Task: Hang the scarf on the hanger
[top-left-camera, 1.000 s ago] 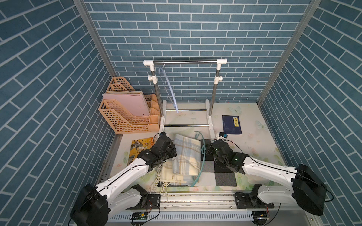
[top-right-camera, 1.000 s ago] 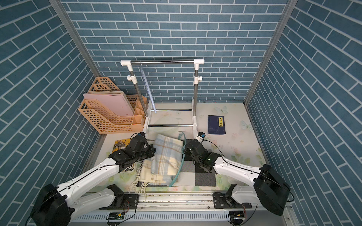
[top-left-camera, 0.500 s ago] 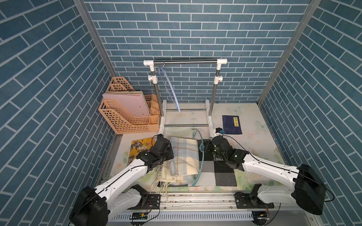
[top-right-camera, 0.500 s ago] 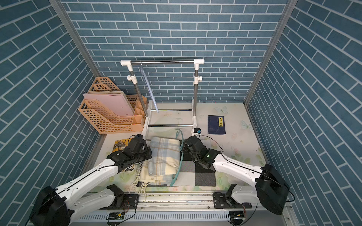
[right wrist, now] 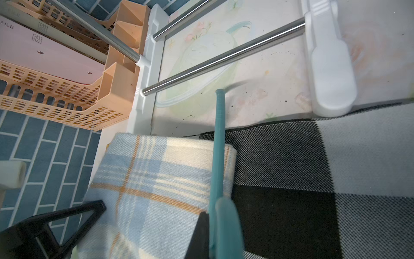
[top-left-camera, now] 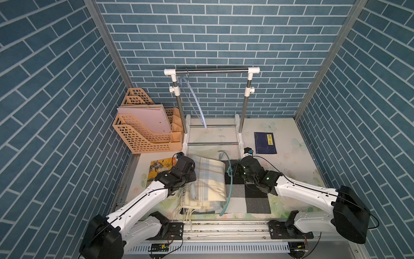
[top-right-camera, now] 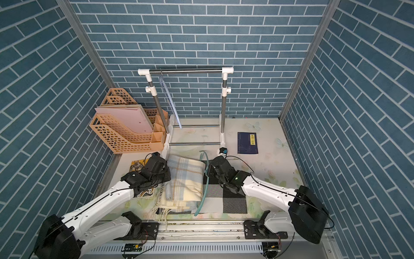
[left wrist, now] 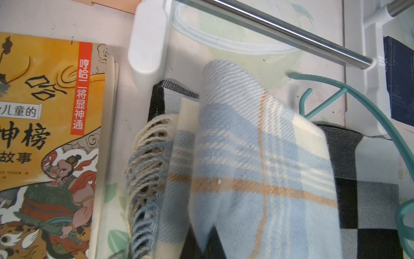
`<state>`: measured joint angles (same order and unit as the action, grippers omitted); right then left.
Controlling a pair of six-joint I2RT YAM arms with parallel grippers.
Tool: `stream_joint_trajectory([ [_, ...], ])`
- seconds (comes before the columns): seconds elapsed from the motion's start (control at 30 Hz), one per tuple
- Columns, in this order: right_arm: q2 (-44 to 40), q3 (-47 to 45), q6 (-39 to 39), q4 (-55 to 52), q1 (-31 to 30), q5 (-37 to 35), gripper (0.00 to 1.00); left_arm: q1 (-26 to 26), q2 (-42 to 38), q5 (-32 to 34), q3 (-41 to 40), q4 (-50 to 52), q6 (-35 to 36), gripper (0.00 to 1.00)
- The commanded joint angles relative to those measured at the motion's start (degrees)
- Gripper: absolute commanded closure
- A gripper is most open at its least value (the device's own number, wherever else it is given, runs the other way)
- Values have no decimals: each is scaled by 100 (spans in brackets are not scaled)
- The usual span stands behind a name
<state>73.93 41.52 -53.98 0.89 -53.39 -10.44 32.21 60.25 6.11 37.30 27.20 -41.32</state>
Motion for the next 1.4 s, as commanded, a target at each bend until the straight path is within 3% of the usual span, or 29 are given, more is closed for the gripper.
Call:
stream_joint_trajectory([
  [0.0,28,-37,165,-8,-57,-17,100,-74,332,297,19,-7,113,100],
  [0.33,165,-309,-82,269,-305,-88,100,-77,1156,287,199,-323,436,100],
  [0.4,117,-375,-124,284,-310,-121,100,-74,1296,318,284,-205,424,86],
  [0.43,108,-402,-135,301,-305,-123,100,-66,1319,307,325,-141,428,67],
  [0.5,104,-424,-154,290,-316,-106,100,-69,1200,366,383,24,355,40],
  [0.6,96,-425,-162,294,-324,-96,100,-65,809,507,518,357,272,26],
  [0.8,112,-360,-125,263,-314,-90,100,210,-90,358,890,957,1,24],
  [1.07,94,-315,-92,204,-314,-81,100,1847,-81,-113,-55,371,-1114,36],
  [1.37,34,-377,-94,180,-318,-67,100,1755,-296,572,-1052,568,-1882,44],
])
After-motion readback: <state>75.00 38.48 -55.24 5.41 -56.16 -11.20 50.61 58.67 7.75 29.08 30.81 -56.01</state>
